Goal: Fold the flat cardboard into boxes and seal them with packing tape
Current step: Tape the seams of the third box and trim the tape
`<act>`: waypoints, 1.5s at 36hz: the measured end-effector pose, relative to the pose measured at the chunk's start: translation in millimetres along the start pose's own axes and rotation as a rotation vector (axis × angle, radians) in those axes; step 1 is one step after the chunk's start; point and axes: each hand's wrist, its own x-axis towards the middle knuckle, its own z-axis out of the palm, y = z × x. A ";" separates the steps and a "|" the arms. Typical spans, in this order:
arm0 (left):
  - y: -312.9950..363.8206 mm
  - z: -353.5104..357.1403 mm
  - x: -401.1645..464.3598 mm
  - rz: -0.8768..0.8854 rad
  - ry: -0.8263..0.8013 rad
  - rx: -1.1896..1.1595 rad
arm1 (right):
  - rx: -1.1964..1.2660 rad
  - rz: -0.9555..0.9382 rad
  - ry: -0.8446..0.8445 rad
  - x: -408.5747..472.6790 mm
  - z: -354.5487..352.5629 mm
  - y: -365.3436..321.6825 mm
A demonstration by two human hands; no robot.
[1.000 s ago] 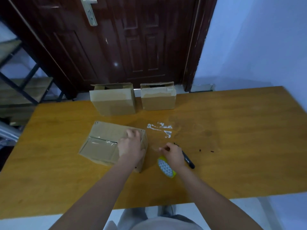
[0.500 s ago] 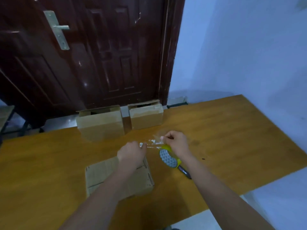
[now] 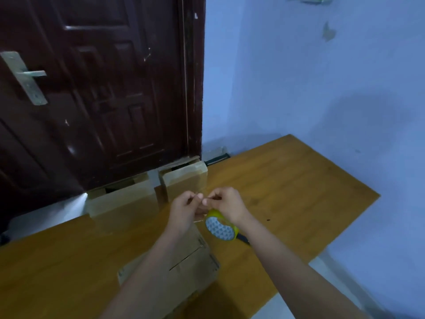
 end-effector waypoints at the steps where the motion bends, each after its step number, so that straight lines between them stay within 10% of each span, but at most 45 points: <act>1: 0.5 -0.2 -0.1 0.001 -0.008 0.022 | -0.008 0.000 0.001 -1.8 -0.9 -0.9; 19: 28.0 -14.6 5.4 -0.109 0.081 0.068 | -0.144 0.096 0.139 -36.4 1.0 -42.2; 34: 17.9 -22.3 19.7 -0.667 -0.186 -0.271 | 0.607 -0.138 0.055 -77.7 -13.1 -72.6; 54: 79.6 -7.8 10.6 -0.151 -0.200 0.202 | 0.396 -0.123 0.239 -86.5 -4.0 -94.3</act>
